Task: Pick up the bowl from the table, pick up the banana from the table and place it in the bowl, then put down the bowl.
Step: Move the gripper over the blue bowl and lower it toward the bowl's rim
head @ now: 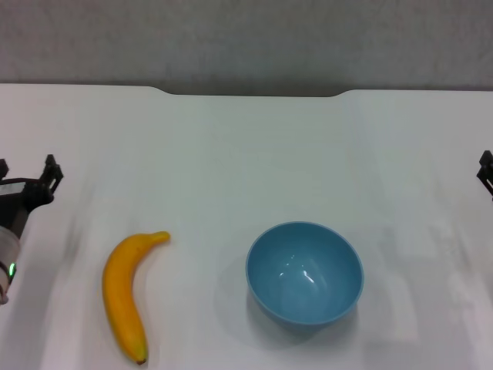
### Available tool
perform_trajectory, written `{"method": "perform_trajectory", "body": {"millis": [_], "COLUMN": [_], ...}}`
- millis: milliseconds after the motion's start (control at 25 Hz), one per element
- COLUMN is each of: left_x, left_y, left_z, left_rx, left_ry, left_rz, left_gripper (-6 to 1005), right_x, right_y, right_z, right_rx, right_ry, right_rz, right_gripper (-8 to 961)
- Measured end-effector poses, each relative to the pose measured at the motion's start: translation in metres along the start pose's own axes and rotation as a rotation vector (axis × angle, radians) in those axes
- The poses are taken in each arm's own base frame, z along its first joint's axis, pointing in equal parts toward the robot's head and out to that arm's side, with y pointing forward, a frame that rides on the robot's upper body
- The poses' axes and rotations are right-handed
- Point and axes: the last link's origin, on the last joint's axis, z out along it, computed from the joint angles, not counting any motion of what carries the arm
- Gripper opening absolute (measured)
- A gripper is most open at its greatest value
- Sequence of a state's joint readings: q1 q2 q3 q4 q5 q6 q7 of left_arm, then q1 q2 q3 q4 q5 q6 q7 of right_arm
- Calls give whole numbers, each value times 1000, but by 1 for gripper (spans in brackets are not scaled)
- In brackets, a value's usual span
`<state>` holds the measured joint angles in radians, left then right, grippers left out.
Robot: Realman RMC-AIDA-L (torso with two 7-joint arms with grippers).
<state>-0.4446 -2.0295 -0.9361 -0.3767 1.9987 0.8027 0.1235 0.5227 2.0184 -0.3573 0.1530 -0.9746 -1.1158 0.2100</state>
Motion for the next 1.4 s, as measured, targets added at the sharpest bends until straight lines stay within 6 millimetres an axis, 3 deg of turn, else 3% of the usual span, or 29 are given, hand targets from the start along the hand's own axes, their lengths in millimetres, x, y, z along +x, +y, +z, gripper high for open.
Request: {"method": "perform_trajectory", "body": {"millis": [400,800,960,1400], "left_x": [-2,0,-2,-11], "left_y": [23,19,16,9], "left_z": [4,6,3,-2], "left_rx": [-87,-76,-70,-54], "left_ry": [-40,-33,-39,-63], "left_rz": [34,33,37,46], "left_gripper": [811,811,811,812], "right_x": [14,12,7,-19], "right_y": [-4,-7,-1,-8], "right_z": [-8,-2,10,34], "right_rx": [34,22,-57,-112], "right_ry": [66,81,112,73], "right_rz": [20,13,22,-16], "right_gripper": [824,823,823,823]}}
